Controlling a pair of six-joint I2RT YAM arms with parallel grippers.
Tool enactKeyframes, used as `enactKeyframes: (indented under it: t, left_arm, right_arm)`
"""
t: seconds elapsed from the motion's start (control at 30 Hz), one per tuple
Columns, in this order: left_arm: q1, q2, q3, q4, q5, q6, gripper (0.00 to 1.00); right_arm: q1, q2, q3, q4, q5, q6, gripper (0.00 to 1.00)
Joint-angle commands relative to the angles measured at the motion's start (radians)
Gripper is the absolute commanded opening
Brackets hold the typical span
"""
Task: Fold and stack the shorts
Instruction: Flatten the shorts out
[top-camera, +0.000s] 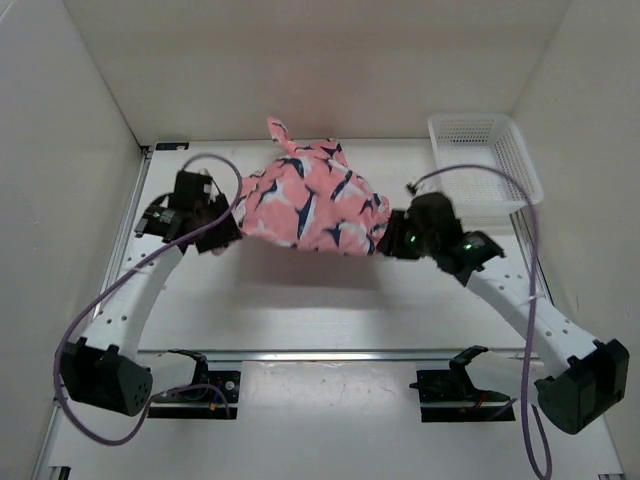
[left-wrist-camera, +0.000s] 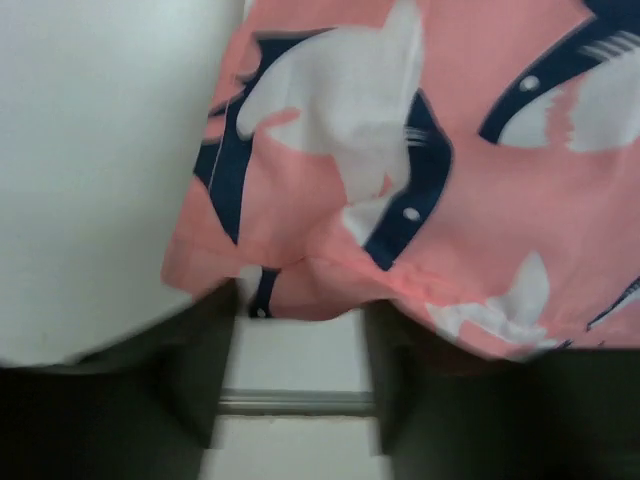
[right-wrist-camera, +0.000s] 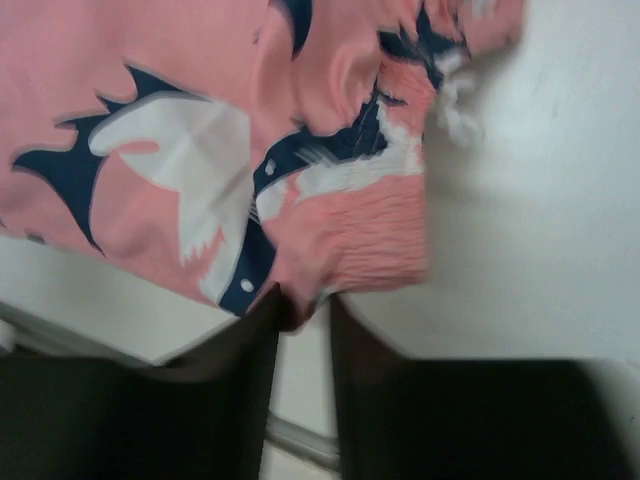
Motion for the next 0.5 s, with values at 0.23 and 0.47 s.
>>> enactKeyframes:
  t: [0.23, 0.47]
  left_arm:
    - [0.037, 0.068, -0.239, -0.014, -0.033, -0.18, 0.7]
    - [0.126, 0.17, -0.36, 0.001, -0.055, -0.269, 0.77]
  right_arm:
    - [0.136, -0.053, -0.286, -0.044, 0.011, 0.285, 0.8]
    - [-0.04, -0.099, -0.395, 0.033, -0.154, 0.415, 0.72]
